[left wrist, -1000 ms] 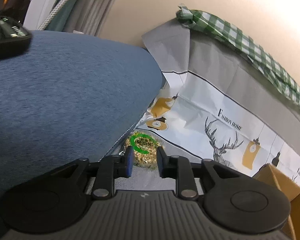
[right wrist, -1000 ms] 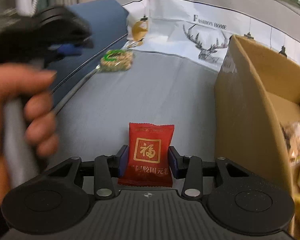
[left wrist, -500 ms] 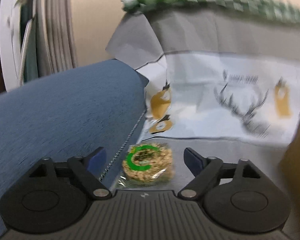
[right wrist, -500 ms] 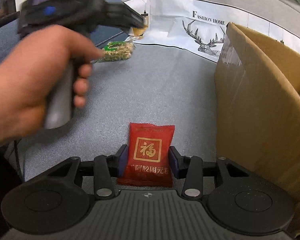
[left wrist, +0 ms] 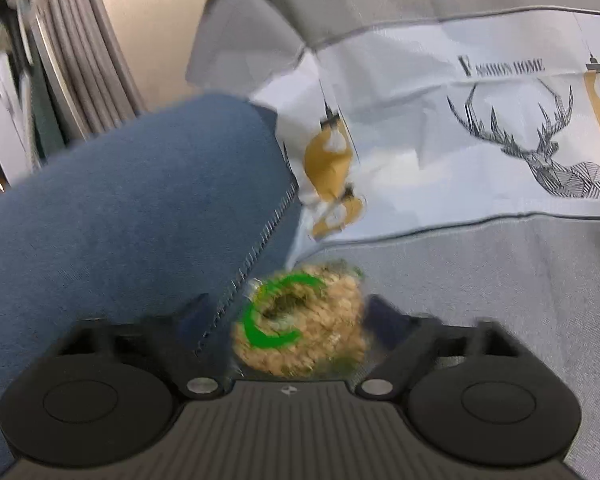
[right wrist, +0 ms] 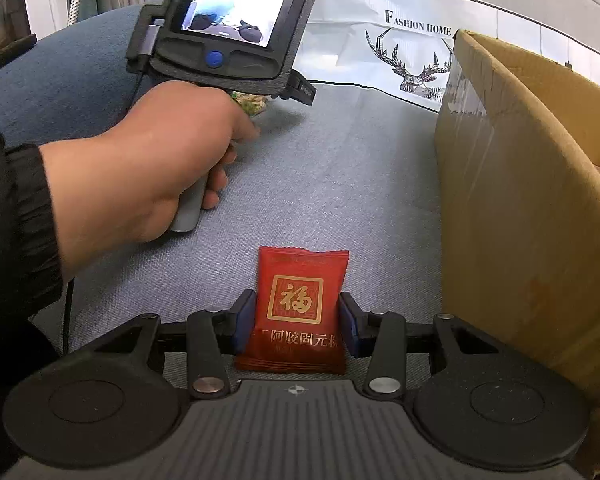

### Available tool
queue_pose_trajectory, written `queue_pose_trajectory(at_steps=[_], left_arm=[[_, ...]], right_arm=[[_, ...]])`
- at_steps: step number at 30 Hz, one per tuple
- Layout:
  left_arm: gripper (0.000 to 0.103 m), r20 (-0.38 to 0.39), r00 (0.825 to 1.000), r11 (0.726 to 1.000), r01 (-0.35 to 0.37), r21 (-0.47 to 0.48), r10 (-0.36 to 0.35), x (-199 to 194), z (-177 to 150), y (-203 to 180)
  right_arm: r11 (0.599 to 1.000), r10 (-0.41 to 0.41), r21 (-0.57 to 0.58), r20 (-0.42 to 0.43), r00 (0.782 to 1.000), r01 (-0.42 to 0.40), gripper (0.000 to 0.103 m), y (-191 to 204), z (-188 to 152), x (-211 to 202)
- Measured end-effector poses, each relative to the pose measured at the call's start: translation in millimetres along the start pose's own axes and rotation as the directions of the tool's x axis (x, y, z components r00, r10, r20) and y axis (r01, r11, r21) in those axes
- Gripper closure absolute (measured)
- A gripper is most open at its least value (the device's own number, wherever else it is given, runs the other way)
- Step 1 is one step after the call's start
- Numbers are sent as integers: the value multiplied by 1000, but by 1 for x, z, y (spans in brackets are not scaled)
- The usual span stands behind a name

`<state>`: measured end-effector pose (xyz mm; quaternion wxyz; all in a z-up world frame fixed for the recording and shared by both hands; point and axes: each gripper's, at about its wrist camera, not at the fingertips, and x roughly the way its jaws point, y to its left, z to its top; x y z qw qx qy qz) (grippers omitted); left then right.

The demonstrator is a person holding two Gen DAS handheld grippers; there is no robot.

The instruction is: Organize snacks

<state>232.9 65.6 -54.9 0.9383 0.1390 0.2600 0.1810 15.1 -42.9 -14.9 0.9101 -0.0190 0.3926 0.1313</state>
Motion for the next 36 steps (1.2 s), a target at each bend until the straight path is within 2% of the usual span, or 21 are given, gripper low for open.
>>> queue_pose_trajectory(at_steps=[1,3,5,6,7,8,11,16,20,22,24,25,26,27,29,31,34,36], left_arm=[[36,-26,1000,1000,15,-25,-16,4,0,5],[42,-18,999,998,41,-46,-42,2,-1,11],[61,10,998,998,67,-14,-67,-7,-4,8],[65,20,997,997,74,0,-74,-12,-5,7],[86,34,995,996,91,6,-91,-16,-5,7],[98,40,991,992,126,8,-127,-21,-6,9],[103,43,985,986,165,16,-166,-36,-9,13],[103,52,974,976,219,4,-219,-65,-19,30],[103,51,952,953,304,-23,-302,-90,-28,50],[103,43,947,947,320,-31,-319,-97,-31,58],[102,47,951,950,309,-46,-307,-101,-33,63],[96,55,954,953,299,-55,-296,-101,-33,64],[81,57,959,958,280,-59,-277,-100,-33,63],[72,61,963,963,264,-57,-261,-99,-33,61],[41,74,970,971,235,-40,-232,-97,-33,54],[33,91,976,979,202,-11,-200,-91,-32,46],[32,80,986,989,147,34,-149,-76,-32,32],[26,62,992,993,111,35,-113,-62,-30,27]], right_arm=[[1000,0,2,0,1000,0,57,0,0,0],[1000,1,5,0,1000,-1,57,0,0,0],[1000,1,6,-1,1000,-1,57,-1,0,1],[1000,2,6,-2,1000,-2,57,-2,2,3],[1000,2,6,-1,1000,-2,57,-2,2,3],[1000,0,6,0,1000,0,57,-2,2,3],[1000,-6,9,5,1000,6,57,-2,2,4],[1000,-15,-3,23,1000,15,57,2,-4,0],[1000,-19,-2,28,999,19,57,3,-6,-3],[1000,-20,-2,29,999,20,57,3,-6,-3],[1000,-18,-1,31,999,18,57,3,-7,-4],[1000,-17,2,31,999,17,57,3,-7,-5],[1000,-13,8,29,1000,13,57,2,-7,-6],[1000,-8,13,26,1000,8,57,1,-7,-6],[1000,2,24,17,1000,-2,57,0,-7,-8],[1000,10,21,11,1000,-10,57,-1,-7,-8],[1000,16,15,4,1000,-16,57,-1,-6,-6],[1000,23,19,-2,1000,-23,57,-3,-4,-5]])
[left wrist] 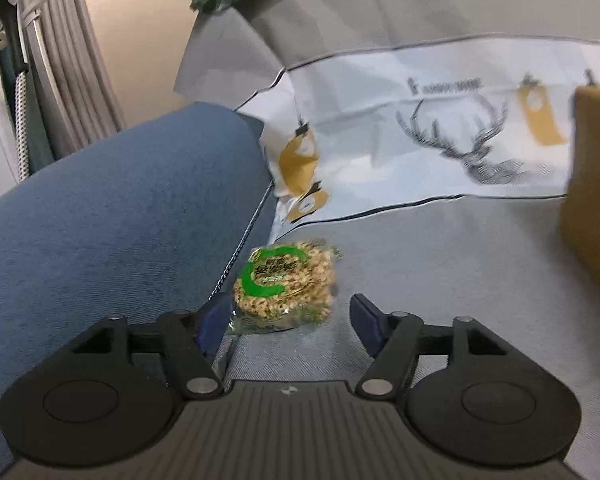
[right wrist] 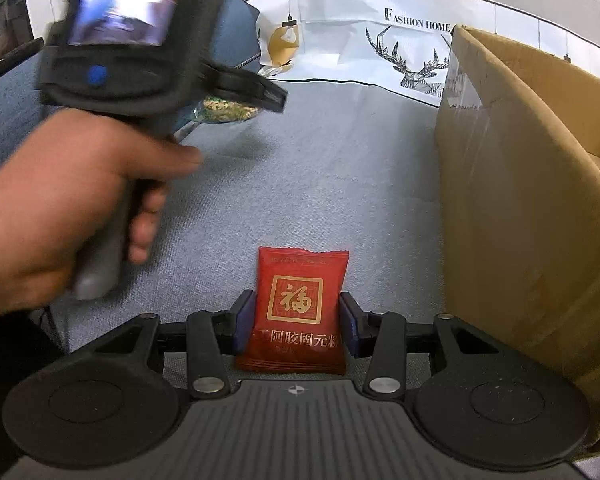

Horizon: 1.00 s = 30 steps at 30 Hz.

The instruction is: Organize snacks

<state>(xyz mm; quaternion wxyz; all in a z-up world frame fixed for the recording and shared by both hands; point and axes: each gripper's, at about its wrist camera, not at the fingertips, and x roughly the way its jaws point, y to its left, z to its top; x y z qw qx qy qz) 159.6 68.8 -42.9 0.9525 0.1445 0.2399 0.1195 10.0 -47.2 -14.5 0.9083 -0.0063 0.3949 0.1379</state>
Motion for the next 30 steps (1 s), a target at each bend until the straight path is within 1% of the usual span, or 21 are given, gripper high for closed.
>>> queue_pose_trajectory(at_steps=[1,2,6,8,12,13,15,16,17,18,19,20,22,23,24,25,26,28,30], left_arm=[[20,-5,1000,1000,-23,-6,23,7,2,-1],[18,-5,999,999,-45,-9,45,14,3,-1],[18,-7,995,995,-95,33,96,32,8,-13],[17,-16,991,990,-132,51,133,41,12,-17],[16,-64,986,985,-146,90,152,62,17,-24],[17,-66,986,986,-146,84,152,65,18,-22],[25,-78,986,988,-139,74,144,70,20,-19],[34,-85,988,990,-122,63,127,70,20,-18],[40,-89,990,993,-102,52,106,70,20,-15],[42,-86,991,993,-100,56,105,70,20,-16],[51,-79,992,994,-93,61,98,68,20,-17],[58,-63,994,994,-82,70,86,64,20,-18],[58,-51,996,996,-65,53,68,58,21,-18],[65,-48,997,998,-57,36,58,56,22,-14],[64,-34,998,998,-54,32,55,52,22,-12],[70,-26,999,999,-43,22,43,48,23,-10],[79,-8,999,999,-32,12,32,42,24,-8],[79,21,1000,999,-19,31,19,29,25,-7],[79,16,1000,999,26,28,-26,20,23,-5]], right_arm=[[1000,5,4,-3,1000,-5,57,-1,1,0],[1000,11,9,-7,1000,-10,57,-1,1,1],[999,30,25,-18,999,-29,56,-4,3,1],[999,35,29,-22,999,-35,56,-5,5,3],[999,41,37,-26,999,-40,56,-6,7,5],[998,42,39,-26,999,-41,56,-6,7,5],[998,44,40,-27,999,-43,56,-7,6,5],[998,44,39,-27,999,-43,56,-7,6,5],[998,44,39,-27,999,-43,56,-7,6,5],[998,43,39,-26,999,-42,56,-7,6,5],[998,44,38,-27,999,-43,56,-7,6,5],[998,43,37,-26,999,-42,56,-7,6,5],[999,41,33,-25,999,-40,56,-6,6,4],[999,40,33,-24,999,-39,56,-6,6,4],[999,39,33,-24,999,-38,56,-6,6,4],[999,39,31,-23,999,-38,56,-6,5,4],[999,37,29,-21,999,-37,56,-6,5,4],[999,32,23,-19,999,-32,56,-5,5,4],[999,29,19,-17,999,-29,56,-4,4,3]])
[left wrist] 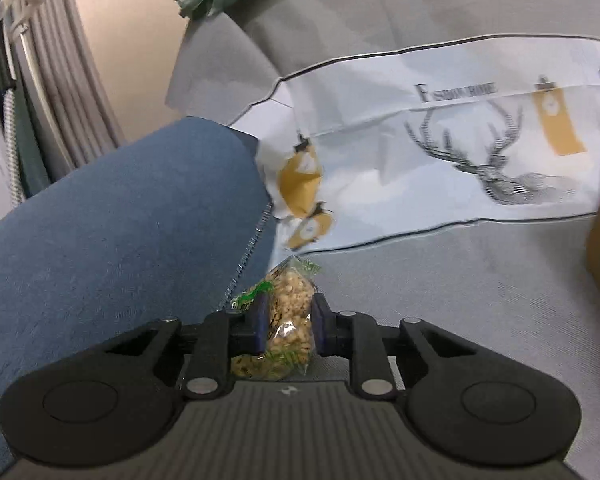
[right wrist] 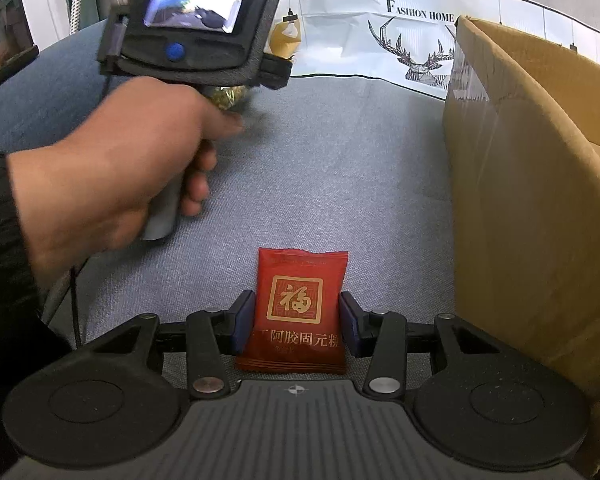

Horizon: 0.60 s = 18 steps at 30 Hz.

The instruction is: Organize snacks

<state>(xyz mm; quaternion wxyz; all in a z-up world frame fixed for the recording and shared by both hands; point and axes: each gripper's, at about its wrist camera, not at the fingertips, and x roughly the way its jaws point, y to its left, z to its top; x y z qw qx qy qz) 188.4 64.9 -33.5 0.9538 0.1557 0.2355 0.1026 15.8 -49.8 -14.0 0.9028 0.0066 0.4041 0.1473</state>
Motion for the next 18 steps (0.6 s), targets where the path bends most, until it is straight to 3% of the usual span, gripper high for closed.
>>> queue_pose_trajectory(at_steps=[3,7,11,14,15,17,18], left_arm=[[81,-6,998,998,60,7,-60,-17,-6,2],[84,-7,982,982,188,-28,-189,-44,-12,14],[84,-28,933,931,356,-74,-359,-75,-22,26],[84,-53,865,859,485,-165,-499,-93,-27,36],[82,-39,852,840,507,-194,-523,-98,-27,40],[43,-19,851,831,506,-233,-524,-104,-28,46],[35,-10,858,832,495,-250,-513,-105,-29,48]], right_arm=[[1000,-5,-1,2,1000,5,56,2,0,0],[1000,-13,-5,7,1000,13,56,4,-1,-1],[1000,-19,-9,10,1000,19,56,5,-1,-1],[1000,-22,-9,13,1000,22,56,6,-2,-2],[1000,-22,-9,13,1000,22,56,6,-2,-3],[1000,-24,-10,16,1000,25,56,6,-3,-4],[1000,-26,-12,16,1000,26,56,7,-3,-4]])
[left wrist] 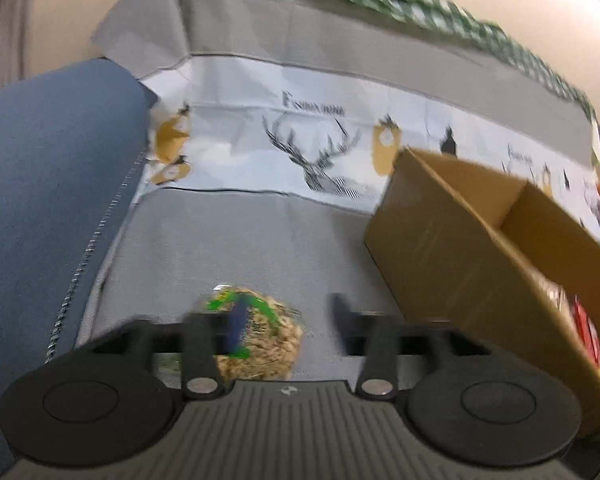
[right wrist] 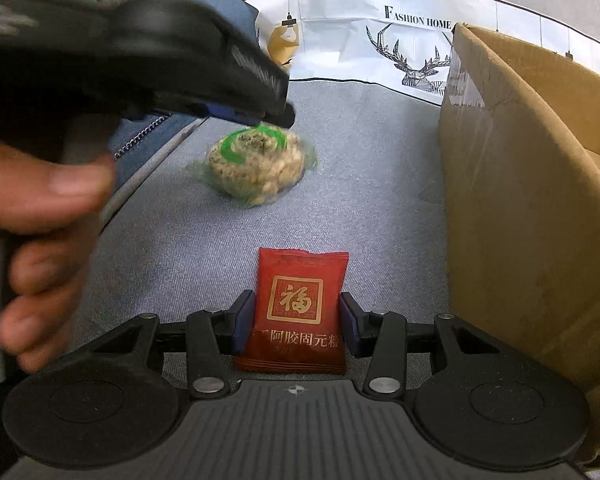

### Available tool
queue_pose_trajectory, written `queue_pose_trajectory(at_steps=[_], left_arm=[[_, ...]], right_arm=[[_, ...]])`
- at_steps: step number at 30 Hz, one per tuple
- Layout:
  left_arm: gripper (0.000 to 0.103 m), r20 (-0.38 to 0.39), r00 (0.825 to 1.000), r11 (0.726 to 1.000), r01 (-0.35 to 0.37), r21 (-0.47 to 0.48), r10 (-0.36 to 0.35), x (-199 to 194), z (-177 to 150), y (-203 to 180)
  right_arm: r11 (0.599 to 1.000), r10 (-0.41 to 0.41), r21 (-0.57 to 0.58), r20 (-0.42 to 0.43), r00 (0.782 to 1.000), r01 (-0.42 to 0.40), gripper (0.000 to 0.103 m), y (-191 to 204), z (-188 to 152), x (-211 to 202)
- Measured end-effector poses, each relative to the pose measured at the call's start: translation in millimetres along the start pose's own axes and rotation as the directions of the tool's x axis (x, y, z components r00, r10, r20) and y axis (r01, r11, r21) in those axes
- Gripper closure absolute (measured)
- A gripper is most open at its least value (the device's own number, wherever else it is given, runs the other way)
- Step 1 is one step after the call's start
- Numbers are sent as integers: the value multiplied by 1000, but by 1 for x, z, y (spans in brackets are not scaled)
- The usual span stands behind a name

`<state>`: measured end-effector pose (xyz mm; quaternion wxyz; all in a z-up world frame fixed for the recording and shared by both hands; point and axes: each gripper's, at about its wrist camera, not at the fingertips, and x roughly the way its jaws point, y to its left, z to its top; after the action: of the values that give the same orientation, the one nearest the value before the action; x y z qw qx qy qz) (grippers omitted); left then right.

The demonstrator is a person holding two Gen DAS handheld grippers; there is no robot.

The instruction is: Organize snacks

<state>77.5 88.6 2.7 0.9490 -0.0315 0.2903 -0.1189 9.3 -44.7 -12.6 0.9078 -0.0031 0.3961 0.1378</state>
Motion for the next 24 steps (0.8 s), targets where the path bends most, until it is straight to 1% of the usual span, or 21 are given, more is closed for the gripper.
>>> queue_pose_trajectory(at_steps=[1,3,4,6,8,10,12,15,17,21,22,23,24], left_arm=[[25,5,1000,1000,-15,-17,15,0,0,2],[20,-10,999,998,-49,-44,49,7,1,7],[15,-24,997,996,-70,-52,69,11,2,9],[11,-59,993,993,-104,-58,101,25,5,14],[2,-96,989,991,-120,-57,115,38,4,16],[1,-124,983,989,-140,-42,133,47,3,19],[1,-149,978,988,-153,-27,147,55,0,21],[1,-179,975,990,-137,-11,133,65,-4,20],[1,-192,972,991,-134,25,136,71,-5,17],[1,-192,970,988,-134,77,146,77,-8,10],[3,-190,971,988,-130,81,143,77,-9,9],[12,-187,972,988,-128,84,142,76,-9,9],[16,-184,973,989,-124,86,138,75,-8,8]], right_arm=[[1000,-1,-2,0,1000,1,56,0,0,0],[1000,0,-4,-1,1000,0,54,1,0,-1],[1000,1,-3,-2,1000,-1,54,1,0,-1],[1000,2,-10,-3,1000,-2,54,1,1,-1],[1000,2,-13,-3,1000,-2,54,0,2,0],[1000,-3,-15,-2,1000,3,53,0,2,1],[1000,-6,-16,-1,1000,6,53,2,2,1],[1000,-6,-22,-1,1000,6,53,2,1,1],[1000,-9,-26,0,1000,9,53,2,1,2],[999,-18,-30,7,1000,18,55,4,0,2],[999,-19,-31,10,1000,19,56,4,0,2],[999,-18,-31,13,1000,19,57,4,-1,2],[999,-17,-31,17,1000,17,57,4,-2,1]])
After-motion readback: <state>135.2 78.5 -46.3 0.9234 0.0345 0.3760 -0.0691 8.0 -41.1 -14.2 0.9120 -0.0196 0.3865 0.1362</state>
